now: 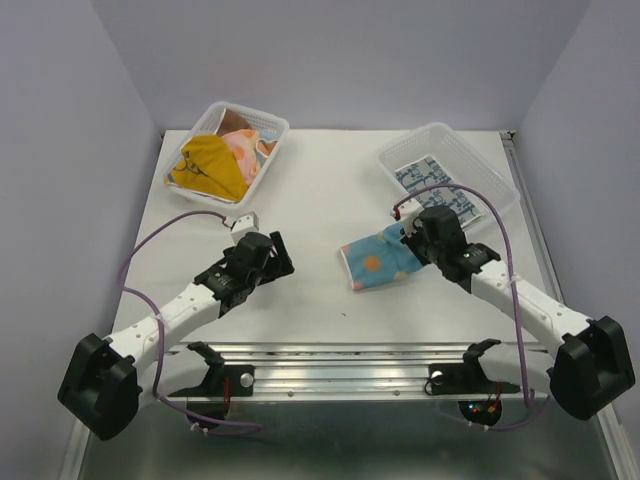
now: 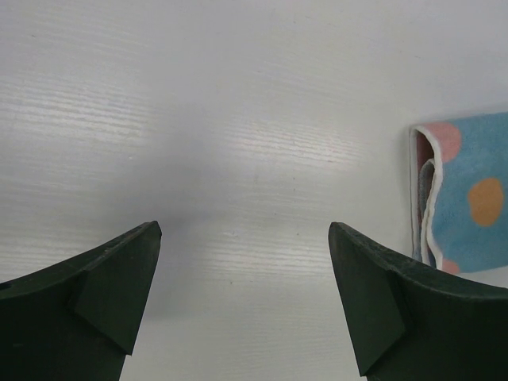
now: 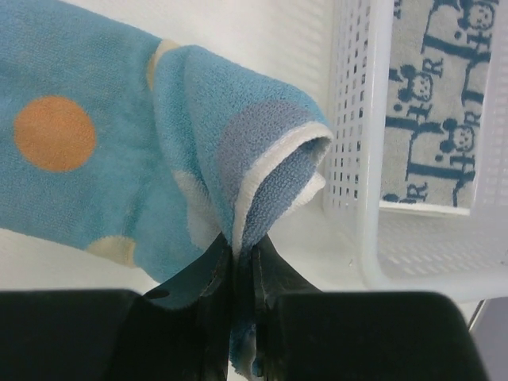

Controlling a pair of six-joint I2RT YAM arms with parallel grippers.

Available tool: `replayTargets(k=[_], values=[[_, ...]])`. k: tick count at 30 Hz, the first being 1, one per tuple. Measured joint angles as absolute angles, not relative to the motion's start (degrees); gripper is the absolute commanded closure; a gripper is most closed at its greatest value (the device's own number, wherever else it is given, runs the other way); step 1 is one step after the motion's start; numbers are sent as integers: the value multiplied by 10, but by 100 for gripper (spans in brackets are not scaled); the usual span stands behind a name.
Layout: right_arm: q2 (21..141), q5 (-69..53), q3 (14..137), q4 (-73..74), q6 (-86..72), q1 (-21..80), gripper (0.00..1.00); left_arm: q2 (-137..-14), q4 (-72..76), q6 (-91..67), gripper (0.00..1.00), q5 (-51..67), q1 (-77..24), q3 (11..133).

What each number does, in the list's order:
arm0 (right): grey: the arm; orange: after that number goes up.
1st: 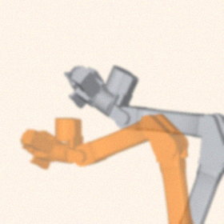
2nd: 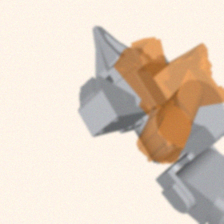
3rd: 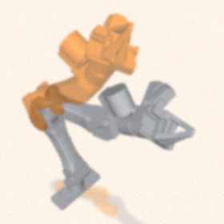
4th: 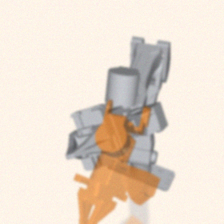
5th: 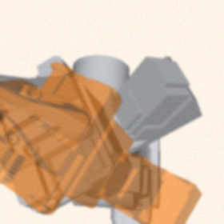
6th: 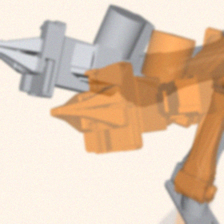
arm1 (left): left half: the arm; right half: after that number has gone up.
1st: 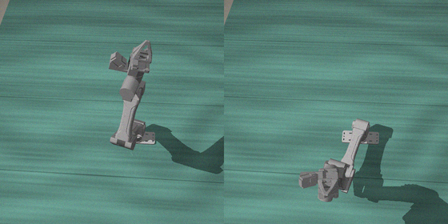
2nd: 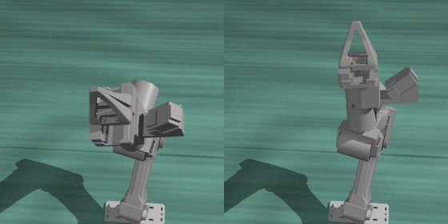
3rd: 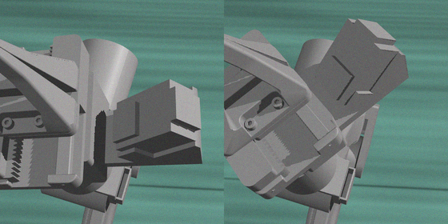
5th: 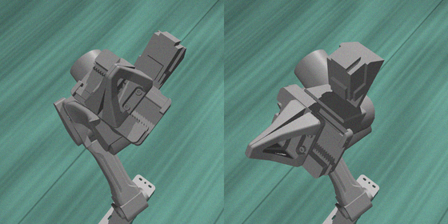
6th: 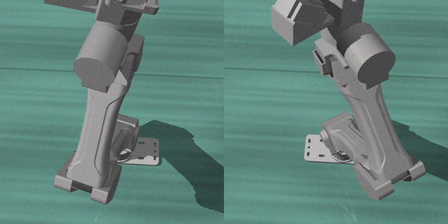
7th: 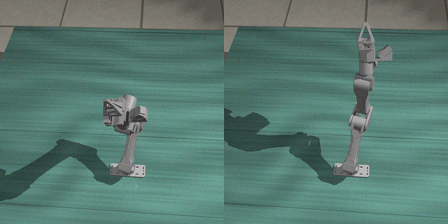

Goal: Fold and stack the towels
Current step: Neatly place the folded towel into the bin

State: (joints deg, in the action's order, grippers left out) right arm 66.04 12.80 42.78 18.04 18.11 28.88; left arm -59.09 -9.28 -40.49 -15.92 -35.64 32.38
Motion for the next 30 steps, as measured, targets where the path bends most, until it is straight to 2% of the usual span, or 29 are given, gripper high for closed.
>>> replayTargets(k=[6, 10, 14, 23, 30], values=[[685, 65, 453, 224, 285, 265, 96, -592, -87, -396, 1, -163, -356, 324], [736, 74, 499, 257, 293, 263, 99, -593, -84, -390, 1, -170, -356, 324], [735, 109, 502, 282, 279, 263, 99, -595, -83, -383, 1, -178, -356, 324], [544, 157, 480, 299, 291, 263, 99, -599, -63, -359, 1, -177, -356, 324], [505, 197, 425, 265, 394, 253, 99, -599, -53, -349, 1, -166, -356, 324]])
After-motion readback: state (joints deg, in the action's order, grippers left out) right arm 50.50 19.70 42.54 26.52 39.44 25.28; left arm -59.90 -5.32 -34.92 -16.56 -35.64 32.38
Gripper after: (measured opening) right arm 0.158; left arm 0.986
